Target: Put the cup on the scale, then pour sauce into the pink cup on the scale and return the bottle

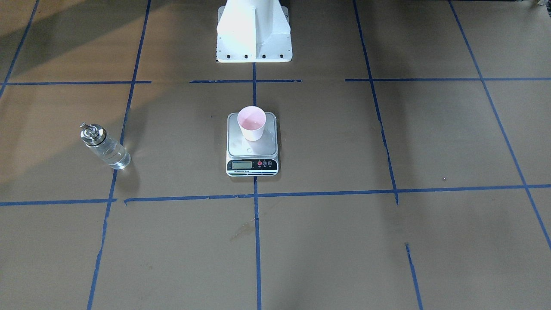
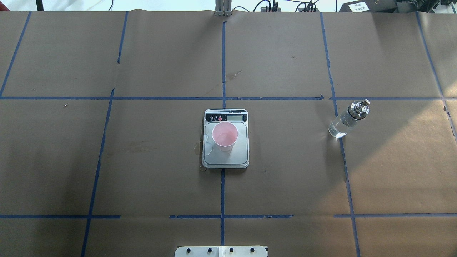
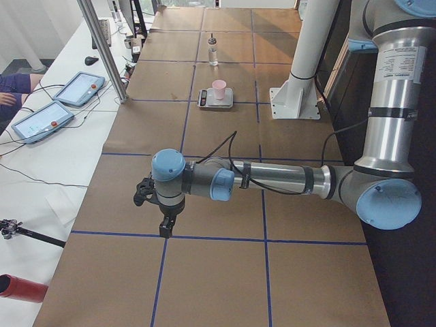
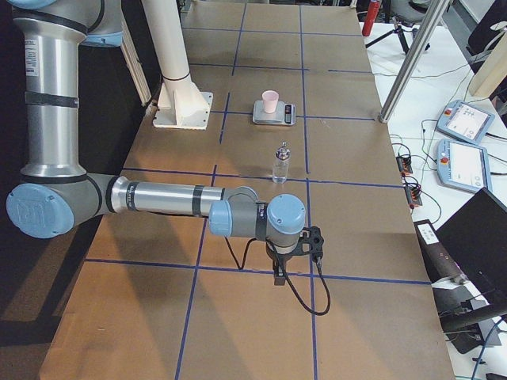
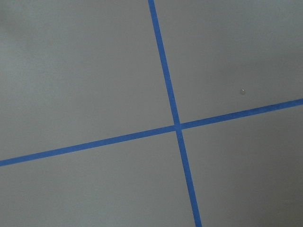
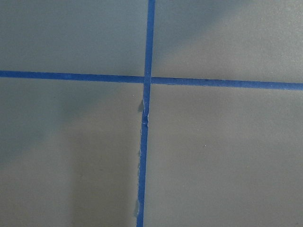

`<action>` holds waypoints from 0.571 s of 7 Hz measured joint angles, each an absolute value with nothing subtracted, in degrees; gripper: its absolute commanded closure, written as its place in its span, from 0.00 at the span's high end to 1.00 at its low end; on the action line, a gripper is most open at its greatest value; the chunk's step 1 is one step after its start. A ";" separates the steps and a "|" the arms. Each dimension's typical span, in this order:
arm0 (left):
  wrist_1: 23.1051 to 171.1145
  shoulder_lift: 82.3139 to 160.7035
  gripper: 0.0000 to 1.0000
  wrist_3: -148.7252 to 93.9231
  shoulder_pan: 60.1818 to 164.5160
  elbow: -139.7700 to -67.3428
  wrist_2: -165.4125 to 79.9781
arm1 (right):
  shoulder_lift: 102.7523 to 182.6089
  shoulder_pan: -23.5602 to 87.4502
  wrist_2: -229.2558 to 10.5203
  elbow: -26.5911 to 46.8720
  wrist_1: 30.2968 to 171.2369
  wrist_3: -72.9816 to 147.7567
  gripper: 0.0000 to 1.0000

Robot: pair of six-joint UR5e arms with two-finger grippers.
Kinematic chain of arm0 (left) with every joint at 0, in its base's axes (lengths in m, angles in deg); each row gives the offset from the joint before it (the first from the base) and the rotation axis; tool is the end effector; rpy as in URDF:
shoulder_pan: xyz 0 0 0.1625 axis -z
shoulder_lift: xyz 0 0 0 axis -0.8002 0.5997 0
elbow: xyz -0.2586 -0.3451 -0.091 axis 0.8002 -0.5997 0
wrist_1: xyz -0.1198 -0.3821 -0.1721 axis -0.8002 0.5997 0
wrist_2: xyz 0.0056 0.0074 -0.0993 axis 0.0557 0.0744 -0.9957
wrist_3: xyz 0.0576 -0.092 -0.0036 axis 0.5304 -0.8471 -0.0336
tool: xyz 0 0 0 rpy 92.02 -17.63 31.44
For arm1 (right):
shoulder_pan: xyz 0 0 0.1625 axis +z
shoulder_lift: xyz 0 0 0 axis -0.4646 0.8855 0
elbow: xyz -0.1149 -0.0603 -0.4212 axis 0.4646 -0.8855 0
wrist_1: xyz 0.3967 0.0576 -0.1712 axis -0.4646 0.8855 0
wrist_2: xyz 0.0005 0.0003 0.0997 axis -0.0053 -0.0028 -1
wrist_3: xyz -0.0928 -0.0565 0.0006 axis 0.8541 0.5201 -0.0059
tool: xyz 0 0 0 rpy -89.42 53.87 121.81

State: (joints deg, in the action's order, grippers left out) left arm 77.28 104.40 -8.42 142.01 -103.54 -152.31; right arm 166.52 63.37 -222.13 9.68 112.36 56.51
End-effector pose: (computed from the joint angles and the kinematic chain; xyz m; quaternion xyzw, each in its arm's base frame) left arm -0.0510 -0.5467 0.6414 0.0901 0.3476 0.0741 0.9303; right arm 0.0644 -0.4861 0.6860 0.0161 -0.3887 -0.0141 0.9211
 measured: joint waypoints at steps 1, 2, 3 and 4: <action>77.31 104.42 1.00 -8.76 142.01 -103.55 -152.38 | 166.42 63.37 -222.13 9.71 112.35 56.47 1.00; 77.33 104.37 1.00 -9.84 142.01 -103.58 -153.20 | 166.36 63.37 -222.14 9.81 112.35 56.44 1.00; 77.33 104.35 1.00 -12.13 142.00 -103.59 -154.84 | 166.33 63.37 -222.14 9.99 112.35 56.42 1.00; 77.33 104.34 1.00 -14.79 141.96 -103.46 -155.90 | 166.31 63.37 -222.14 10.15 112.35 56.38 1.00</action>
State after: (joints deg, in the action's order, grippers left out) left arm 77.33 104.34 -14.79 141.96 -103.46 -155.90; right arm 166.31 63.37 -222.14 10.15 112.35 56.38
